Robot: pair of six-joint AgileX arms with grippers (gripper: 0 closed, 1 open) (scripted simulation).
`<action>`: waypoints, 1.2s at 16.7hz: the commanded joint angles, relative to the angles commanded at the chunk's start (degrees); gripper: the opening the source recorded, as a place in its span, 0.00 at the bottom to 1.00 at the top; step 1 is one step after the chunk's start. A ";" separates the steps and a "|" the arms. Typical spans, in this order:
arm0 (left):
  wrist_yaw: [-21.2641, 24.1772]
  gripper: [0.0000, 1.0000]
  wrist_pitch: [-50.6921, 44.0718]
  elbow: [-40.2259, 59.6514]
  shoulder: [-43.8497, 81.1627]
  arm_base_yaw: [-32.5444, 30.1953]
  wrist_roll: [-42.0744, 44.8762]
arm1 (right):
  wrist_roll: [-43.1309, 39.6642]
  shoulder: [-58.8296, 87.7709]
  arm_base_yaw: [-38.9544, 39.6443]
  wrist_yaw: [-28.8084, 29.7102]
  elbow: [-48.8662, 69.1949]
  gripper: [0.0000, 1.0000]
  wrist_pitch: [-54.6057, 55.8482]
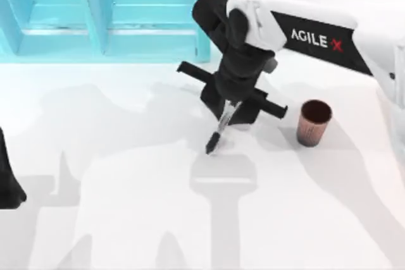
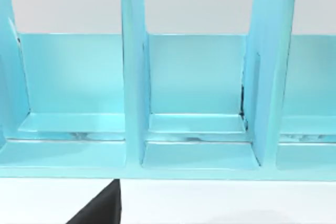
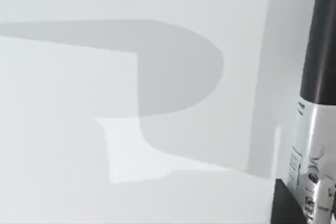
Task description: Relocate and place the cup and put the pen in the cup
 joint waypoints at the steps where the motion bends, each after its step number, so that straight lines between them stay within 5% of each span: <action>1: 0.00 1.00 0.00 0.00 0.00 0.00 0.00 | 0.46 -1.37 0.49 0.06 -1.05 0.00 -0.42; 9: 0.00 1.00 0.00 0.00 0.00 0.00 0.00 | 6.81 -21.12 7.01 0.98 -14.07 0.00 -6.20; 15: 0.00 1.00 0.00 0.00 0.00 0.00 0.00 | 7.37 -22.27 7.37 1.04 -14.94 0.00 -6.59; 20: 0.00 1.00 0.00 0.00 0.00 0.00 0.00 | -0.36 -24.92 9.40 8.76 -21.79 0.00 2.39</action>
